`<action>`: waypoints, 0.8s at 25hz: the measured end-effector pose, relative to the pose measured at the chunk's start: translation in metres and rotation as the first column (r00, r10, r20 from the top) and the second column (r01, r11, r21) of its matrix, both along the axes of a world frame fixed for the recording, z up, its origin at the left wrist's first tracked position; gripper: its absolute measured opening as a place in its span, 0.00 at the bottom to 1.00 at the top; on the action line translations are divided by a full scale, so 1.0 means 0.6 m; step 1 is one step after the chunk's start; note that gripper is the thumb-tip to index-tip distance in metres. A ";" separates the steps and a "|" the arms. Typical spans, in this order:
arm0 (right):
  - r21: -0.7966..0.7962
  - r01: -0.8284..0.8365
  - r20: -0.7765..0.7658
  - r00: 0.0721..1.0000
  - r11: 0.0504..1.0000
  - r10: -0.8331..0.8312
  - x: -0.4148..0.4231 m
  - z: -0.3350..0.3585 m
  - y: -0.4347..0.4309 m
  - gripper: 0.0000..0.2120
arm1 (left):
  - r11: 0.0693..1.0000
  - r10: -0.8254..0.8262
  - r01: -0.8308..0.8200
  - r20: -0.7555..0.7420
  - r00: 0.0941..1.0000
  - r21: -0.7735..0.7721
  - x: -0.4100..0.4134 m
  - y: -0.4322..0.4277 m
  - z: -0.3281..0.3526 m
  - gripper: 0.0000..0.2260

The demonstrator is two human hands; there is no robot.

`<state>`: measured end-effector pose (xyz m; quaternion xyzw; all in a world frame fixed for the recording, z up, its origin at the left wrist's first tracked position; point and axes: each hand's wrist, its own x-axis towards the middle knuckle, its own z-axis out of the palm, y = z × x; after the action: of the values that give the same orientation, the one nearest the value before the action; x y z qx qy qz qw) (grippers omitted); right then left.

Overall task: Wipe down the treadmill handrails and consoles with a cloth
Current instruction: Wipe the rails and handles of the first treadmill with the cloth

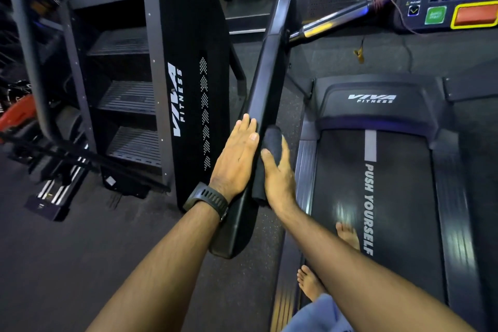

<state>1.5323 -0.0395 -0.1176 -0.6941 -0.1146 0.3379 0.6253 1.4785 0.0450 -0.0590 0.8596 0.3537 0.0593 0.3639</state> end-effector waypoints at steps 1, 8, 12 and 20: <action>-0.031 -0.004 -0.033 0.999 1.000 0.003 -0.013 -0.002 -0.008 0.29 | 1.000 -0.004 0.004 -0.007 1.000 0.007 -0.004 -0.004 0.000 0.23; -0.010 -0.086 0.029 0.996 0.996 0.086 -0.014 0.008 -0.022 0.30 | 0.999 0.050 -0.050 -0.012 0.999 -0.010 -0.033 -0.032 0.006 0.26; -0.011 -0.155 0.031 0.987 0.988 0.155 -0.053 0.028 -0.061 0.31 | 0.998 0.070 -0.070 -0.021 0.997 0.010 -0.053 -0.052 0.009 0.23; -0.035 -0.160 -0.066 0.985 0.987 0.157 -0.079 0.022 -0.064 0.31 | 0.994 0.098 -0.096 -0.047 0.994 0.051 -0.083 -0.090 0.011 0.25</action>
<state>1.4851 -0.0782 -0.1045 -0.6841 -0.1430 0.4104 0.5857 1.4289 -0.0090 -0.0525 0.8511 0.4026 0.0642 0.3307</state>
